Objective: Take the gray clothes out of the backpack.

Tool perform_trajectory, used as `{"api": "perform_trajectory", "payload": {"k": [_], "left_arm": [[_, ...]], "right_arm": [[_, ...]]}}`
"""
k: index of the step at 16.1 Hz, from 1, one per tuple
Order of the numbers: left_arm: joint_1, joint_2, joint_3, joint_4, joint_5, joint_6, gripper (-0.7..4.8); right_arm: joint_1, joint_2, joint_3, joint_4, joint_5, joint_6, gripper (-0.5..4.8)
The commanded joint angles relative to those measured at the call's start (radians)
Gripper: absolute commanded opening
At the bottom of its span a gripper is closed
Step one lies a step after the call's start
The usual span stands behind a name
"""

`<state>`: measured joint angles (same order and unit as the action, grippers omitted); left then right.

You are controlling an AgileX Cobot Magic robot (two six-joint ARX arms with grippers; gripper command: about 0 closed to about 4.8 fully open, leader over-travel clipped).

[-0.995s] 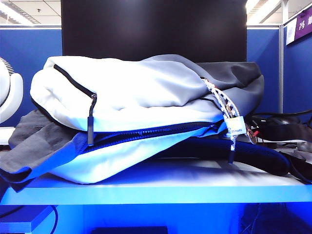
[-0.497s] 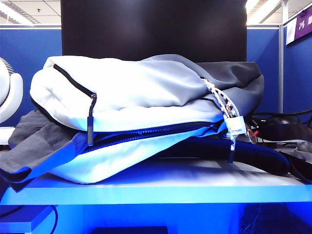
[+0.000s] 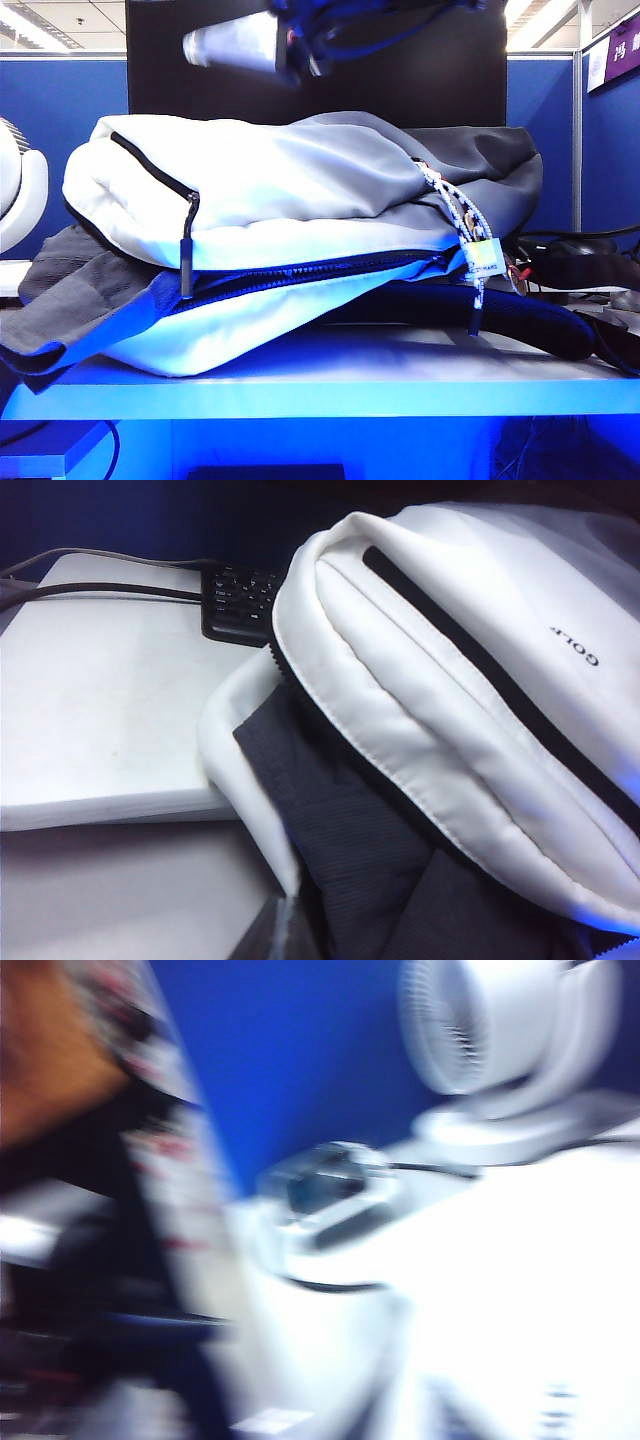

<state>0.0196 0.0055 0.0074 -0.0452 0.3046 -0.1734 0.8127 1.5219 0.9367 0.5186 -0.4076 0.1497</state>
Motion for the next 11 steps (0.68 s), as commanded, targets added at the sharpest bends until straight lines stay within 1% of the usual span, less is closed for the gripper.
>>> {"api": "perform_trajectory", "payload": {"k": [1,2,3,4,6,8,10,11], "left_arm": [[0.0,-0.003,0.0,0.007,0.003,0.0,-0.03],[0.0,-0.003,0.0,0.006,0.003,0.0,-0.03],[0.0,-0.003,0.0,0.006,0.003,-0.001,-0.04],[0.0,-0.003,0.0,0.006,0.003,-0.003,-0.03],[0.0,-0.003,0.0,0.007,0.003,-0.003,-0.03],[0.0,-0.003,0.0,0.006,0.003,-0.003,-0.04],[-0.001,-0.003,0.0,0.01,0.005,-0.004,-0.04],[0.0,-0.003,0.0,0.01,0.005,-0.005,-0.04]], "right_arm": [[0.09,0.016,0.005,-0.089,0.315,-0.367,4.79],[0.132,0.032,0.005,-0.105,0.401,-0.476,4.79],[0.181,0.067,0.005,-0.098,0.54,-0.578,4.79],[0.2,0.097,0.012,-0.096,0.628,-0.587,4.79],[0.207,0.157,0.036,-0.109,0.66,-0.586,4.79],[0.204,0.198,0.058,-0.103,0.735,-0.587,4.79],[0.19,0.238,0.085,-0.103,0.753,-0.587,4.79],[0.185,0.251,0.096,-0.103,0.753,-0.587,3.45]]}}
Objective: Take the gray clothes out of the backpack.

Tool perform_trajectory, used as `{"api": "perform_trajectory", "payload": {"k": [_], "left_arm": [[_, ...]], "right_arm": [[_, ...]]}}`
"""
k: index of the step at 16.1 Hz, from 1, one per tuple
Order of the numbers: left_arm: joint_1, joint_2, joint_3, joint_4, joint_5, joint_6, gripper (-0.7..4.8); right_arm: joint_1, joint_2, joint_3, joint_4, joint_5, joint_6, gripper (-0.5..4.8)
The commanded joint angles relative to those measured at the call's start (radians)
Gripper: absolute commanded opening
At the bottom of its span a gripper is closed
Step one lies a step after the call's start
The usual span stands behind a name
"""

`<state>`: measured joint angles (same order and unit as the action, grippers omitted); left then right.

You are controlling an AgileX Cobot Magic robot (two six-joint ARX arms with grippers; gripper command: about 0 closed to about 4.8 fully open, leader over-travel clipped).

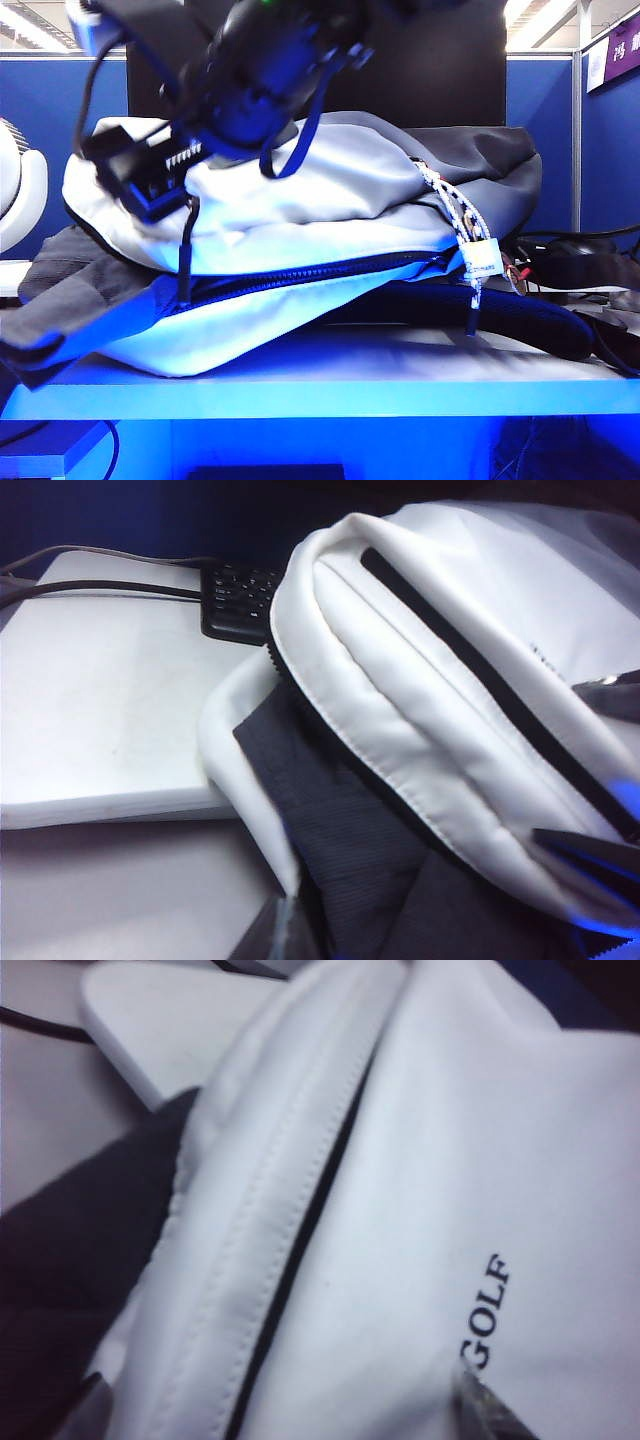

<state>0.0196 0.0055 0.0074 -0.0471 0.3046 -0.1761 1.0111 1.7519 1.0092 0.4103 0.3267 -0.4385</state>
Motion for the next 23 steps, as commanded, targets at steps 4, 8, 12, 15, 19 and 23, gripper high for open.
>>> {"api": "perform_trajectory", "payload": {"k": [4,8,12,15,19,23], "left_arm": [[-0.001,-0.003,0.0,0.012,0.012,-0.018,-0.03],[-0.003,-0.003,0.0,0.082,0.152,-0.02,-0.03],[-0.016,-0.003,0.001,0.38,0.219,-0.133,-0.04],[-0.096,0.024,0.001,0.421,0.166,-0.095,-0.05],[-0.233,0.309,0.004,0.577,-0.086,0.089,4.49],[-0.266,0.809,0.164,0.866,0.002,0.093,4.79]], "right_arm": [[-0.046,0.027,0.043,0.02,0.02,0.009,-0.06],[-0.092,-0.063,0.104,0.043,0.07,0.126,-0.06],[-0.169,-0.219,0.132,0.046,0.026,0.29,-0.06],[-0.253,-0.297,0.132,0.015,-0.047,0.394,-0.06],[-0.264,-0.302,0.132,-0.008,-0.14,0.466,-0.06],[-0.263,-0.312,0.132,-0.011,-0.172,0.499,-0.06]]}}
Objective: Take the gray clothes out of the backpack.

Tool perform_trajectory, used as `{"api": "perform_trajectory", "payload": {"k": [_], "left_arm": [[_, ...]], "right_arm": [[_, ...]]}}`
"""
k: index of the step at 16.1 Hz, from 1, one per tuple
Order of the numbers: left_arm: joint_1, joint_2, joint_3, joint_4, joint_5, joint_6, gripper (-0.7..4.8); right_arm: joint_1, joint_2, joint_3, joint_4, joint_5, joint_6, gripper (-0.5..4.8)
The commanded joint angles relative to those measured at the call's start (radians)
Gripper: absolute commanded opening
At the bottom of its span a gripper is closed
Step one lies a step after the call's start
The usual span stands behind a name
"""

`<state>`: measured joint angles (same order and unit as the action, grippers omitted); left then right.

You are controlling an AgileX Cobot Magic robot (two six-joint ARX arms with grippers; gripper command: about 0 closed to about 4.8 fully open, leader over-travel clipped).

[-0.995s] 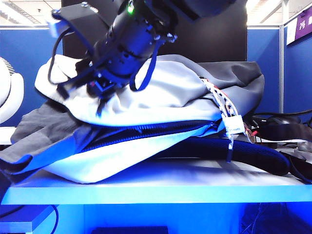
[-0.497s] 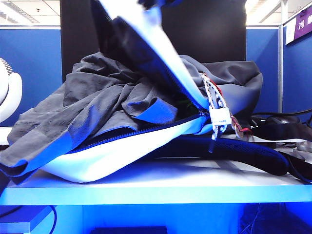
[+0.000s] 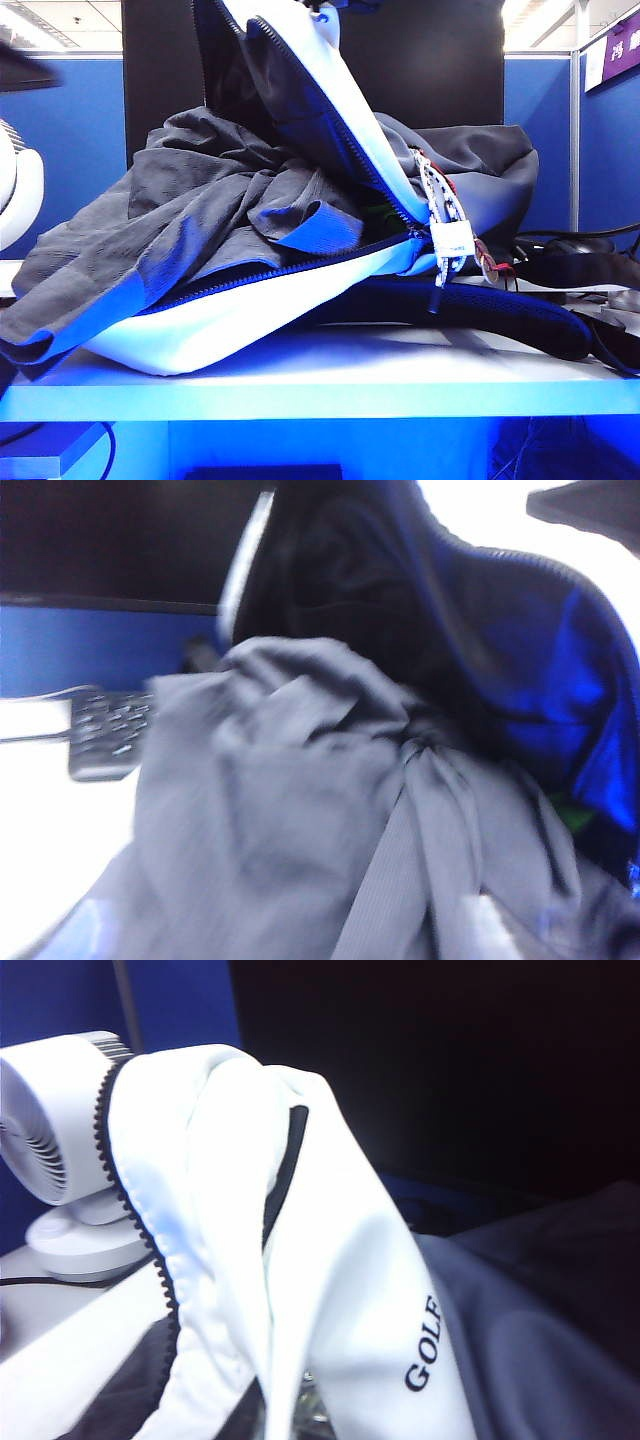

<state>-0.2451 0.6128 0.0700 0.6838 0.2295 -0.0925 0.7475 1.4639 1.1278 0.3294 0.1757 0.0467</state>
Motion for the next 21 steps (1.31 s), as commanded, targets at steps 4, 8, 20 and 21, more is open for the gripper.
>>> {"api": "perform_trajectory", "payload": {"k": [4,8,20,21], "left_arm": [[-0.002,0.65,0.396,0.143,0.145,0.005,4.79],[-0.002,0.879,0.562,0.141,0.201,0.007,4.79],[-0.14,1.275,0.863,0.014,0.219,0.002,-0.05],[-0.121,1.262,0.862,-0.016,0.225,0.005,-0.05]], "right_arm": [[0.0,-0.043,0.014,0.06,-0.021,0.014,-0.06],[0.001,-0.065,0.014,0.042,-0.021,0.014,-0.06],[0.0,-0.065,0.013,-0.06,-0.064,0.025,-0.06],[-0.005,-0.067,0.013,-0.061,-0.064,0.025,-0.06]]}}
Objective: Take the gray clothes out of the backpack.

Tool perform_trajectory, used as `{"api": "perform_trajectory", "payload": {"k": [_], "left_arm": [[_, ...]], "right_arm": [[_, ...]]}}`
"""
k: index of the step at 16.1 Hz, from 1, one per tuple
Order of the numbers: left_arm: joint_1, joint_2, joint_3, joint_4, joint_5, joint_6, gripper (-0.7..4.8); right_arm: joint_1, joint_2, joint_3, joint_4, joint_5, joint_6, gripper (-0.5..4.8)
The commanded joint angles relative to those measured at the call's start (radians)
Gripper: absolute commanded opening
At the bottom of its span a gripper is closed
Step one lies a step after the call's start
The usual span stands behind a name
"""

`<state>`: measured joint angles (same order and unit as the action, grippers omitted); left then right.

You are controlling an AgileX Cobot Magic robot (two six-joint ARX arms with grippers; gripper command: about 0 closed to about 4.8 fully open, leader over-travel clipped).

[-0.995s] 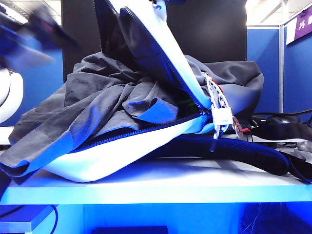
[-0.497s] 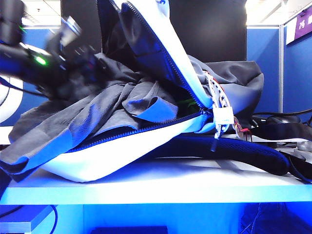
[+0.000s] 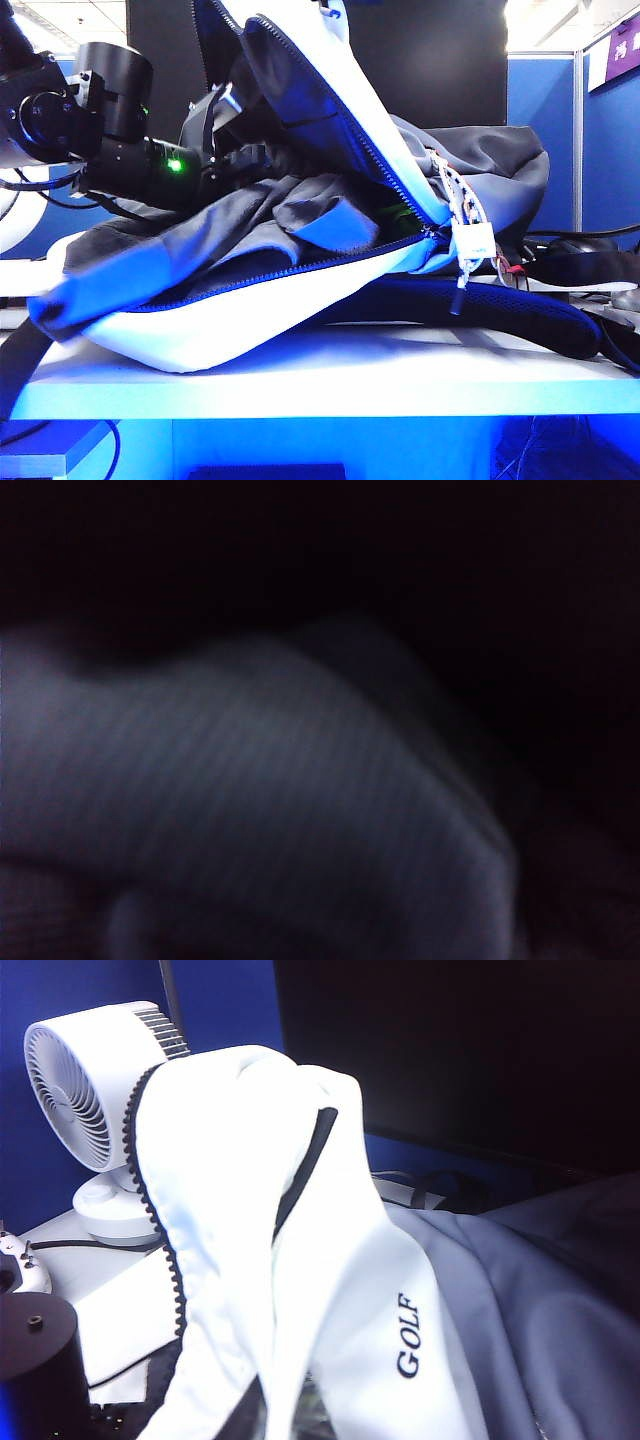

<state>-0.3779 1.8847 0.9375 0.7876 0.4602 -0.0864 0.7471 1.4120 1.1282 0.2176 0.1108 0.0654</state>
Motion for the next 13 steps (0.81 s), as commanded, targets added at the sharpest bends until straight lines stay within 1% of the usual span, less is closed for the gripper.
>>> {"api": "perform_trajectory", "payload": {"k": [1,2,5,7,8,9,11,12,13], "left_arm": [[0.035,-0.028,-0.006,-0.159,0.0,0.004,-0.05],[0.084,-0.079,-0.006,-0.224,0.0,0.011,-0.05],[0.218,-0.25,-0.006,-0.309,0.0,0.009,-0.05],[0.327,-0.409,-0.006,-0.393,0.0,0.047,-0.05],[0.357,-0.453,-0.006,-0.414,-0.003,0.057,-0.05],[0.422,-0.531,-0.006,-0.453,-0.045,0.096,-0.05],[0.48,-0.562,-0.006,-0.492,-0.123,0.151,-0.05],[0.509,-0.55,-0.006,-0.529,-0.227,0.166,-0.05],[0.513,-0.526,-0.006,-0.52,-0.297,0.173,-0.05]], "right_arm": [[-0.006,-0.015,0.013,0.051,0.002,0.006,-0.06],[-0.014,-0.016,0.013,0.051,0.002,0.006,-0.06],[-0.039,-0.016,0.013,0.048,0.011,0.006,-0.06],[-0.059,-0.016,0.013,0.048,0.028,0.006,-0.06],[-0.064,-0.016,0.013,0.048,0.026,0.006,-0.06],[-0.073,-0.016,0.013,0.048,0.027,0.006,-0.06],[-0.076,-0.016,0.013,0.041,0.021,0.006,-0.06],[-0.072,-0.016,0.013,0.016,0.017,0.006,-0.06],[-0.071,-0.016,0.013,-0.011,-0.003,0.01,-0.06]]}}
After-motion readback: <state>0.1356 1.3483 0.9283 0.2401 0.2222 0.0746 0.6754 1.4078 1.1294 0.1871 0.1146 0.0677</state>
